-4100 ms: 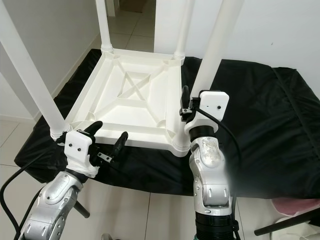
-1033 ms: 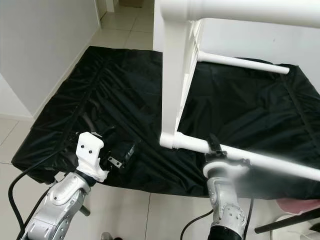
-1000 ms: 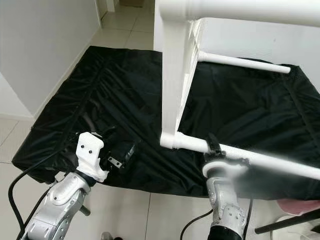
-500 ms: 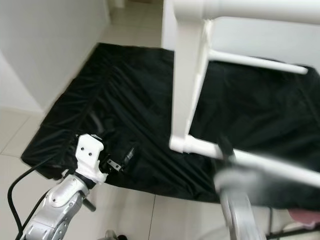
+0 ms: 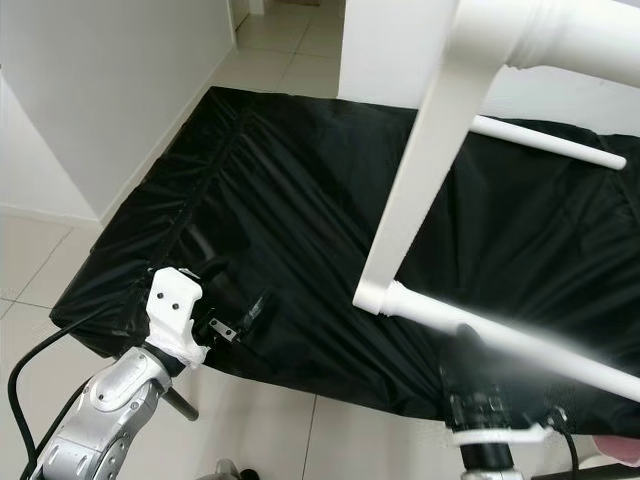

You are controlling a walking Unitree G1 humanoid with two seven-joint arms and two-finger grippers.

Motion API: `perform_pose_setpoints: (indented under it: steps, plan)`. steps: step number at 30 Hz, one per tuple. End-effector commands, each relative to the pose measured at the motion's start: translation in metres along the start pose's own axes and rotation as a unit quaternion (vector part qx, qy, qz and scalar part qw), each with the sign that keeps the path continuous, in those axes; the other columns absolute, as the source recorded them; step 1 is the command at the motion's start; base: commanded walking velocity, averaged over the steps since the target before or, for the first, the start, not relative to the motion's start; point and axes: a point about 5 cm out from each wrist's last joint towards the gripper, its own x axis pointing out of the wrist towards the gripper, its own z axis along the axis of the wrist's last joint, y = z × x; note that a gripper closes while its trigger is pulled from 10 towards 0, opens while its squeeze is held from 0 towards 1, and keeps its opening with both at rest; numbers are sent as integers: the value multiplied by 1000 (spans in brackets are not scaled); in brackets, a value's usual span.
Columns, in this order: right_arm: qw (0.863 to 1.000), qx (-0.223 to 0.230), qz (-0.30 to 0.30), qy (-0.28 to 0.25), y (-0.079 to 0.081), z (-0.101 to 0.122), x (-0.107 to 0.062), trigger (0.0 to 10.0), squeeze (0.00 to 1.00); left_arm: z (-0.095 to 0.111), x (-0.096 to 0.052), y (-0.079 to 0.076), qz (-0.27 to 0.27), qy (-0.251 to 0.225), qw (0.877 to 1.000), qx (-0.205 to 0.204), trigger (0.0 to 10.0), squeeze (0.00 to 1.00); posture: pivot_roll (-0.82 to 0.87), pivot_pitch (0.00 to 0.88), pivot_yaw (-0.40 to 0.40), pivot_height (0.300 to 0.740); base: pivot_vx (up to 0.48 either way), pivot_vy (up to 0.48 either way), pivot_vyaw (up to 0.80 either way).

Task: Building children table

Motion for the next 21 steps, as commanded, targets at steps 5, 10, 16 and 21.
perform_pose_setpoints:
  steps: [5, 10, 16, 21]
  plan:
    - [999, -36, -16, 31, -14, -7, -34, 10000, 0, 0, 1, -3, -41, 4, 999, -1, 10000, 0, -67, 154, 66, 740, 0, 0, 0]
    - [996, -62, 50, 49, 7, -7, -20, 10000, 0, 0, 2, -2, -39, 4, 999, 1, 10000, 0, -64, 150, 68, 740, 0, 0, 0]
    - [983, -91, 159, 20, 51, 3, 28, 10000, 0, 3, 7, 2, -24, -6, 1000, -9, 10000, 0, -61, 136, 58, 740, 0, 0, 0]
    - [976, -115, 183, -8, 69, 9, 52, 10000, 0, 7, 11, 8, -8, -18, 1000, -22, 10000, 0, -56, 127, 49, 740, 0, 0, 0]
